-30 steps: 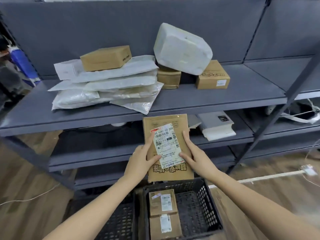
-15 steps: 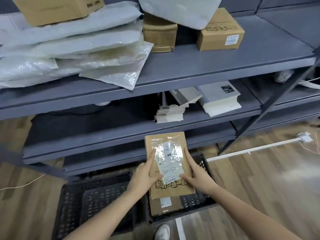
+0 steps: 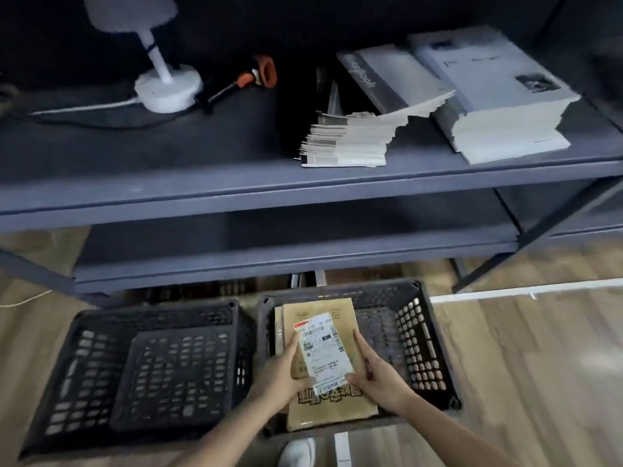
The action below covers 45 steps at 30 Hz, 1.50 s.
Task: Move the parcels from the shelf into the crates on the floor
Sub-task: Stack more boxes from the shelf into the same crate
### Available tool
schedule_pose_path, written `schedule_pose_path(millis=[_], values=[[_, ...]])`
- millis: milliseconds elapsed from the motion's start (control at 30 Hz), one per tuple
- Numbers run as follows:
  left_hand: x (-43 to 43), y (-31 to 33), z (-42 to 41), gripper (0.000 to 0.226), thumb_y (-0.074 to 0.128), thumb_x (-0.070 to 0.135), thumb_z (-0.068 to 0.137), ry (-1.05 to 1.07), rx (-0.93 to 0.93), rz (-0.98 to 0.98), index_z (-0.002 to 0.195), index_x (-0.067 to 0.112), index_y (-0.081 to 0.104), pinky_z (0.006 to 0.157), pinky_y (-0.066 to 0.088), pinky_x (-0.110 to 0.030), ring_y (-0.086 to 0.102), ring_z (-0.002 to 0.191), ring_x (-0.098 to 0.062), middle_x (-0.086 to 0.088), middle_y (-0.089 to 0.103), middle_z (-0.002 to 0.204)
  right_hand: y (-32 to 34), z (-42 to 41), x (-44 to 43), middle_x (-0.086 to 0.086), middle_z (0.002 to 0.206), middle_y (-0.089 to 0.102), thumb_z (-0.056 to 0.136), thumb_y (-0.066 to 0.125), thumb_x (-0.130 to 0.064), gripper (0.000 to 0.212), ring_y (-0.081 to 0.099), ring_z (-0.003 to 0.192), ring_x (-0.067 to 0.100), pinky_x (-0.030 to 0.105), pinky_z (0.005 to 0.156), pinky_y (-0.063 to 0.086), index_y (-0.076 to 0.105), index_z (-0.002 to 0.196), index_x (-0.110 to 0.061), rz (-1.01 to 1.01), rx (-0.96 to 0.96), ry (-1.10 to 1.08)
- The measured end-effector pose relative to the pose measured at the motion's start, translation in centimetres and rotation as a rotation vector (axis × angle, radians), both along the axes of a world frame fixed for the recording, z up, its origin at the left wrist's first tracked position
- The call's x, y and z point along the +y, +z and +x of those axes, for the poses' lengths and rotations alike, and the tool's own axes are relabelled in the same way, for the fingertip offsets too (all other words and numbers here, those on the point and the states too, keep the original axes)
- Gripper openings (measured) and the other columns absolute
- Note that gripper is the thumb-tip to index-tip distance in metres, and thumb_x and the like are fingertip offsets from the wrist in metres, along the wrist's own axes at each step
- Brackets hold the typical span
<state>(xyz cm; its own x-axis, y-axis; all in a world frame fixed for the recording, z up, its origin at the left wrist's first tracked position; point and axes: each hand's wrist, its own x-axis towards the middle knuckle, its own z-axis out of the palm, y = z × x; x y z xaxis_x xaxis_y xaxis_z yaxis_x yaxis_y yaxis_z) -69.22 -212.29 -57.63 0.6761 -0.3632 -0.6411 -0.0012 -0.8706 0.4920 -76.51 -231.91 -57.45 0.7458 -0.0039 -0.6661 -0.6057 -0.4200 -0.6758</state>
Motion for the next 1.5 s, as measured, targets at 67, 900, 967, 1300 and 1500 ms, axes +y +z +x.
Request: schedule_pose_path(millis=[67, 900, 967, 1300, 1500], values=[[-0.1, -3.5, 0.5, 0.102, 0.07, 0.041, 0.08, 0.016, -0.02, -0.008, 0.15, 0.032, -0.004, 0.094, 0.049, -0.029, 0.055, 0.119, -0.015, 0.0, 0.05, 0.14, -3.7, 1.1, -0.4, -0.006, 0.146, 0.041, 0.092, 0.058, -0.02, 0.086, 0.047, 0.126, 0.011, 0.025, 0.106, 0.038, -0.006, 0.147, -0.039, 0.023, -0.017, 0.017], [-0.8, -23.0, 1.2, 0.088, 0.059, 0.075, 0.066, -0.411, -0.766, 0.42, 0.132, 0.017, 0.053, 0.088, 0.045, -0.037, 0.047, 0.109, -0.026, -0.009, 0.053, 0.114, -25.0, 8.5, 0.4, 0.01, 0.158, 0.012, 0.084, 0.046, -0.066, 0.082, 0.01, 0.144, 0.03, 0.041, 0.117, 0.011, 0.023, 0.148, -0.023, -0.683, -0.466, 0.463], [-1.5, -23.7, 0.7, 0.082, 0.065, 0.08, 0.05, -0.433, -0.903, 0.402, 0.093, 0.01, 0.074, 0.077, 0.044, -0.036, 0.048, 0.09, -0.023, -0.005, 0.059, 0.09, -24.7, 7.0, 1.3, 0.008, 0.159, -0.01, 0.075, 0.038, -0.08, 0.098, -0.013, 0.145, 0.034, 0.053, 0.115, -0.006, 0.01, 0.151, -0.025, -0.768, -0.349, 0.599], [-2.9, -23.2, 1.6, 0.094, 0.051, 0.07, 0.077, -0.489, -0.823, 0.419, 0.138, -0.001, 0.041, 0.118, 0.004, -0.046, 0.009, 0.147, -0.027, -0.017, 0.014, 0.157, -24.1, 6.2, -1.7, 0.004, 0.158, -0.015, 0.086, 0.055, -0.053, 0.087, -0.019, 0.141, 0.043, 0.053, 0.115, -0.009, 0.0, 0.15, -0.034, -0.796, -0.356, 0.881], [-1.9, -23.1, 3.1, 0.104, 0.056, 0.063, 0.08, -0.47, -0.659, 0.386, 0.151, 0.014, -0.002, 0.12, -0.001, -0.04, -0.009, 0.147, -0.025, -0.011, -0.012, 0.158, -24.4, 8.7, -2.6, -0.009, 0.158, -0.011, 0.084, 0.064, -0.037, 0.084, -0.024, 0.141, 0.033, 0.046, 0.113, -0.015, 0.01, 0.148, -0.041, -0.679, -0.445, 0.981]])
